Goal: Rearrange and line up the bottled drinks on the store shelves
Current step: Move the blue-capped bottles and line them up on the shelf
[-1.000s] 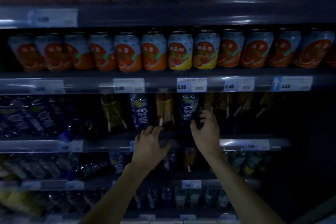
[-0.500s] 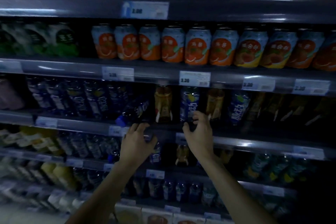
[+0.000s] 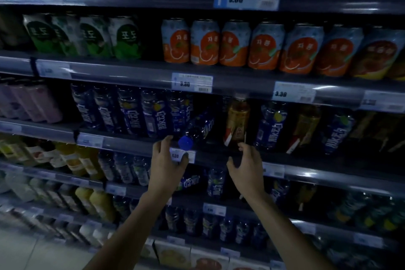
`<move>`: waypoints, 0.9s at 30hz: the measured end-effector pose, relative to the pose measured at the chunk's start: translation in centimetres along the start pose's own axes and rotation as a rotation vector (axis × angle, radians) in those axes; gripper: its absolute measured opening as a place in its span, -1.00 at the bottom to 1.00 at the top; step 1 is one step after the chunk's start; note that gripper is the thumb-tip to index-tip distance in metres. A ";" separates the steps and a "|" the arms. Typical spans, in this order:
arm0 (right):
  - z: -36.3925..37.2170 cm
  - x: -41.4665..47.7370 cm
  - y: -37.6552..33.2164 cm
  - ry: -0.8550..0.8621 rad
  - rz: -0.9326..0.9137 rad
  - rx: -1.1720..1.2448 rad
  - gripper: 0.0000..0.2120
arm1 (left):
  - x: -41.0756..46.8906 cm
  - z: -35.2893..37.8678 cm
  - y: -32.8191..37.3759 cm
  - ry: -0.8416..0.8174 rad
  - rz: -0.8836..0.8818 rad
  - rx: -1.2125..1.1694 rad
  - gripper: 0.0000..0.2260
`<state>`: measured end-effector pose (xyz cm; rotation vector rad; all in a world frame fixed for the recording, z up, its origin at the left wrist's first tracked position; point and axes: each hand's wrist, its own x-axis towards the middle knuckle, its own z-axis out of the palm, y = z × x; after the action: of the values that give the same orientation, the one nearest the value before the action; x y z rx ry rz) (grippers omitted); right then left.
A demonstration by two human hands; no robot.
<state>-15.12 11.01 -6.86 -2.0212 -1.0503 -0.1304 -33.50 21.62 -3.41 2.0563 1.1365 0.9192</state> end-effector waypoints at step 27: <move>1.0 -0.8 4.2 -0.035 -0.267 -0.331 -0.41 | 2.5 5.2 -0.2 0.156 -0.127 -0.259 -0.59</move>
<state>-12.92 9.98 -10.52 -2.1684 -1.3926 -0.4347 -28.48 22.99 -5.82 1.7096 1.1477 1.1160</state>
